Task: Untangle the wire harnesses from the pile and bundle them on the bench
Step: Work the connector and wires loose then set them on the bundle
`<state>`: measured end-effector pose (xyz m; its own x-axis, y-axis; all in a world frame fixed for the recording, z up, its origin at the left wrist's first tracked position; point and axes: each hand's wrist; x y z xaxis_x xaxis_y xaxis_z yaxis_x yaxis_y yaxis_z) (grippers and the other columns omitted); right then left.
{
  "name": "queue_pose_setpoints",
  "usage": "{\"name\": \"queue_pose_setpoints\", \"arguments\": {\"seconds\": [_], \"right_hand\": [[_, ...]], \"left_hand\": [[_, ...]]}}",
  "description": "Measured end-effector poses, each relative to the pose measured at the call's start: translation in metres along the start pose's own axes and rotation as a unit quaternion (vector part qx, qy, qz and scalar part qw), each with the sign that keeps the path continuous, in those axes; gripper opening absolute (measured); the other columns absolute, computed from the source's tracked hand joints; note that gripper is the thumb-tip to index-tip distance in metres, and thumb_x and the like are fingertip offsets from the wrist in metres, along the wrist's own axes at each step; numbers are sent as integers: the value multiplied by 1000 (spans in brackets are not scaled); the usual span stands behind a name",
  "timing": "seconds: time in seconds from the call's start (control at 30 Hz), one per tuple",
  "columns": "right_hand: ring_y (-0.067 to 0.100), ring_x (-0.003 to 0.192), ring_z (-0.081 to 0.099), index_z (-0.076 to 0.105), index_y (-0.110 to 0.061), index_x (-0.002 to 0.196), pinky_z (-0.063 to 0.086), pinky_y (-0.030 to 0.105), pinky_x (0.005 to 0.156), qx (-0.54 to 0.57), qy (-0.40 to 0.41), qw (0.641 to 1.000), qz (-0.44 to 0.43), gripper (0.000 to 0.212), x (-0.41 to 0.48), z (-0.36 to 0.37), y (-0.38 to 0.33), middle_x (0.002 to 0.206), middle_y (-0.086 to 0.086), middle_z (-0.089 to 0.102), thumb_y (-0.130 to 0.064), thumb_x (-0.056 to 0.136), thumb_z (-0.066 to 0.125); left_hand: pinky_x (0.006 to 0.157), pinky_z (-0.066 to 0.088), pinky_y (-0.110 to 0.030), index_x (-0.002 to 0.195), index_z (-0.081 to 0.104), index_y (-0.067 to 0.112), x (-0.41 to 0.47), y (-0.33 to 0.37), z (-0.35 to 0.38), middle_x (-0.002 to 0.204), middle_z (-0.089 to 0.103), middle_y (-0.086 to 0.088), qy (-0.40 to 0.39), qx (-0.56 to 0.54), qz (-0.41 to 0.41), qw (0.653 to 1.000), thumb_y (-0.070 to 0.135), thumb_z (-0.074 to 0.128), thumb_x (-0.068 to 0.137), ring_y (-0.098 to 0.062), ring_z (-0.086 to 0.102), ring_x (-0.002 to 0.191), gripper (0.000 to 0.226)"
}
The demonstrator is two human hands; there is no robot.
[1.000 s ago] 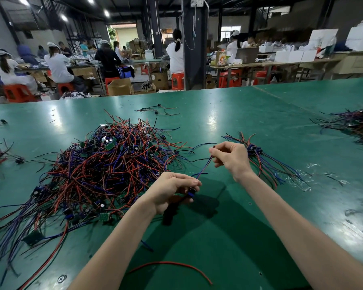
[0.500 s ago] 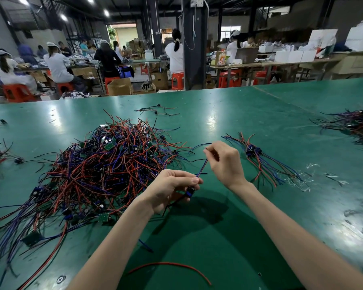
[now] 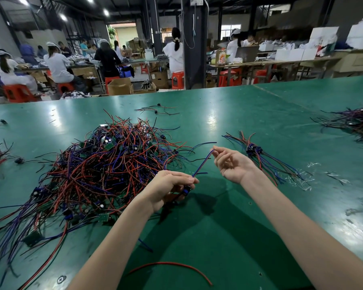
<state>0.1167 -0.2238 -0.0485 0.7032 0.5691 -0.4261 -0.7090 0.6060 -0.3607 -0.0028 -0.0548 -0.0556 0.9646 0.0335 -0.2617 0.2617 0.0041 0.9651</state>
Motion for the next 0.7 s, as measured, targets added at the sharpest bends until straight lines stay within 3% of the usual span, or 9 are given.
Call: {"name": "queue_pose_setpoints", "arguments": {"seconds": [0.27,0.37,0.5,0.7], "right_hand": [[8,26,47,58,10,67,42,15,33,35,3,999,31,29,-1,-5,0,51,18,56,-3,92,52],[3,29,45,56,5,70,39,11,32,-86,34,994,-54,22,0,-2,0,50,12,59,-3,91,55],[2,34,47,57,-1,73,43,15,36,-305,65,912,-265,15,7,-2,5,47,1,61,-2,86,63],[7,34,45,64,-8,71,39,19,35,-478,67,789,-379,15,11,-14,6,56,1,67,-10,85,68]], "left_hand": [[42,41,-14,72,78,12,0,0,-2,66,69,-1,0,4,1,1000,7,66,84,-5,56,49,18],[41,40,-13,71,79,12,-1,0,-3,66,69,-1,-2,3,4,1000,6,66,83,-4,56,49,19],[43,41,-14,71,79,13,-1,0,-2,67,70,-1,-3,9,8,1000,8,66,83,-4,58,51,18],[44,42,-15,69,78,15,-1,0,-3,68,71,0,5,15,24,1000,10,66,83,-3,58,52,19]]}}
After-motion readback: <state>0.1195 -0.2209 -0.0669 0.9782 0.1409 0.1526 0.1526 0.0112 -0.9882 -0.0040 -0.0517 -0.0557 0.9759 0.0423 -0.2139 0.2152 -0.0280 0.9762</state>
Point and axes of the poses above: each hand's wrist, its own x-axis towards the middle knuckle, its own z-axis out of the palm, y = z × x
